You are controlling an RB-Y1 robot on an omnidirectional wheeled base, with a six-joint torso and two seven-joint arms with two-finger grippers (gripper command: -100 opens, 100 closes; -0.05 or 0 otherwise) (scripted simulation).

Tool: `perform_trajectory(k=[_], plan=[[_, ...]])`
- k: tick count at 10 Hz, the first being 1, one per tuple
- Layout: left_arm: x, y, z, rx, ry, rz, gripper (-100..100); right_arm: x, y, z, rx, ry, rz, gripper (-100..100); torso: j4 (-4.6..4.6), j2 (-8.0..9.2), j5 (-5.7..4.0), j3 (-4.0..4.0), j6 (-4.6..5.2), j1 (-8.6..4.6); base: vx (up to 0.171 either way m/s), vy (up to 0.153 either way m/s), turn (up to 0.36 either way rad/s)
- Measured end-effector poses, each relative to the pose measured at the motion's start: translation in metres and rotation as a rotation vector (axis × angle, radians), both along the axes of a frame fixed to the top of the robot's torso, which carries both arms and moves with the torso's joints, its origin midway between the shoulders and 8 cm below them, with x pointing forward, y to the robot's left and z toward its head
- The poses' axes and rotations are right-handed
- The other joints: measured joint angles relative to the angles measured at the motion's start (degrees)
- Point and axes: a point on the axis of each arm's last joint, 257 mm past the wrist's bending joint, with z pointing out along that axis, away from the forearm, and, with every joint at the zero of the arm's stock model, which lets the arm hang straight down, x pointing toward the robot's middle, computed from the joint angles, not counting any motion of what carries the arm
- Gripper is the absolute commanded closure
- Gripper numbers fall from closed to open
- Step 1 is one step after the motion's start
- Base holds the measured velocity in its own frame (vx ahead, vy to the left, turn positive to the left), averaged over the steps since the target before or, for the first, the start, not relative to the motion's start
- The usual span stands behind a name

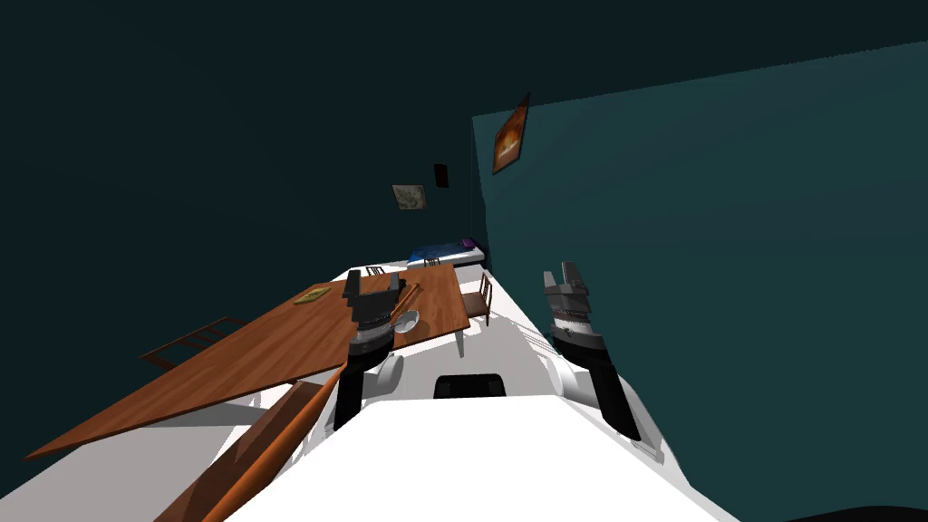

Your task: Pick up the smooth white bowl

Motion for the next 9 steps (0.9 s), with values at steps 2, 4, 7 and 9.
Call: perform_trajectory(k=[2,4,7,9], plan=[[0.005,-0.004,-0.003,0.027,0.024,-0.018,-100,0.000,0.000,0.000,0.000,0.000,0.000,0,0.01,0.06,0.00,0.03,0.00,0.01,-0.025,0.001,-0.010],[0.017,-0.008,-0.011,0.051,0.067,-0.038,-100,0.000,0.000,0.000,0.000,0.000,0.000,0,0.03,0.13,0.01,0.07,0.01,0.02,-0.045,-0.003,-0.016],[0.034,-0.012,-0.022,0.070,0.128,-0.057,-100,0.000,0.000,0.000,0.000,0.000,0.000,0,0.03,0.14,0.00,0.08,0.00,-0.02,-0.042,-0.006,-0.012],[0.045,-0.016,-0.030,0.076,0.172,-0.068,-100,0.000,0.000,0.000,0.000,0.000,0.000,0,0.04,0.17,0.00,0.10,0.00,-0.03,-0.045,-0.010,-0.011]])
